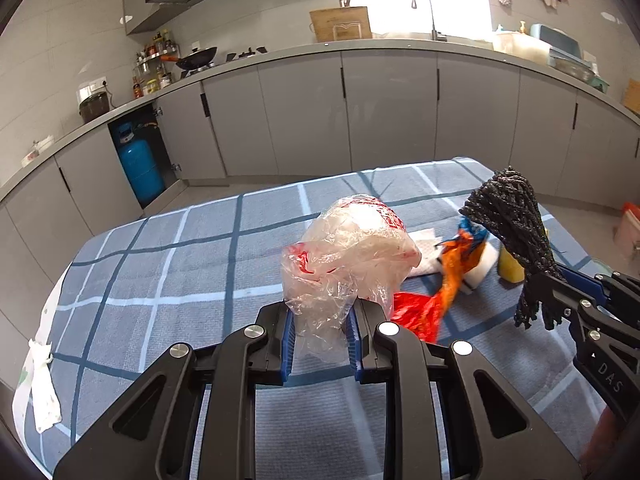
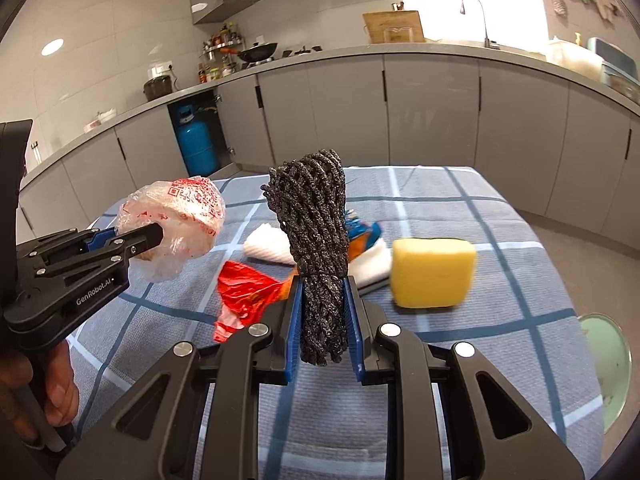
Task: Collect trash
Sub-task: 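Grasp the black mesh net with the right gripper while the left grasps the clear plastic bag, then carry the black net and clear bag to the green basin and release both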
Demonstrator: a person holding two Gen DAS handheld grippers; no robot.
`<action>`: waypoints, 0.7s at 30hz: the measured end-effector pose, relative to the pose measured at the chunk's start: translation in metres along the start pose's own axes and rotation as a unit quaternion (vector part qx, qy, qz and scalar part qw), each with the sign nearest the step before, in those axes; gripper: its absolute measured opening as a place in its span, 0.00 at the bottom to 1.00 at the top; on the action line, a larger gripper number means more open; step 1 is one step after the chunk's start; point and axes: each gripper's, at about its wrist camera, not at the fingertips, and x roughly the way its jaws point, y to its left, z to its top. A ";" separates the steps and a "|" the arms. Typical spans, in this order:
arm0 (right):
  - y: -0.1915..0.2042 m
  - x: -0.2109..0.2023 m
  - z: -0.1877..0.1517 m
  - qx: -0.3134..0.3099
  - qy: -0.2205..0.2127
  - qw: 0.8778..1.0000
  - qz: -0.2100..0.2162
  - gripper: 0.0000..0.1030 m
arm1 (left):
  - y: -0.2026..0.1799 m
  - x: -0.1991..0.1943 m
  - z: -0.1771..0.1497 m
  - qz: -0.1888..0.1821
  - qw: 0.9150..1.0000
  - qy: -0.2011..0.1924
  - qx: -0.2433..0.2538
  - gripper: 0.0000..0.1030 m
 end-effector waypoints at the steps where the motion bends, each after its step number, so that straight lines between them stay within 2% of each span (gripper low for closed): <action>1: -0.004 -0.002 0.000 0.004 -0.002 1.000 -0.002 0.21 | -0.003 0.000 0.002 -0.004 1.000 0.001 0.002 0.22; 21: -0.074 -0.038 -0.003 0.065 -0.034 0.996 -0.046 0.21 | -0.085 -0.012 0.030 -0.055 0.997 -0.022 0.055 0.21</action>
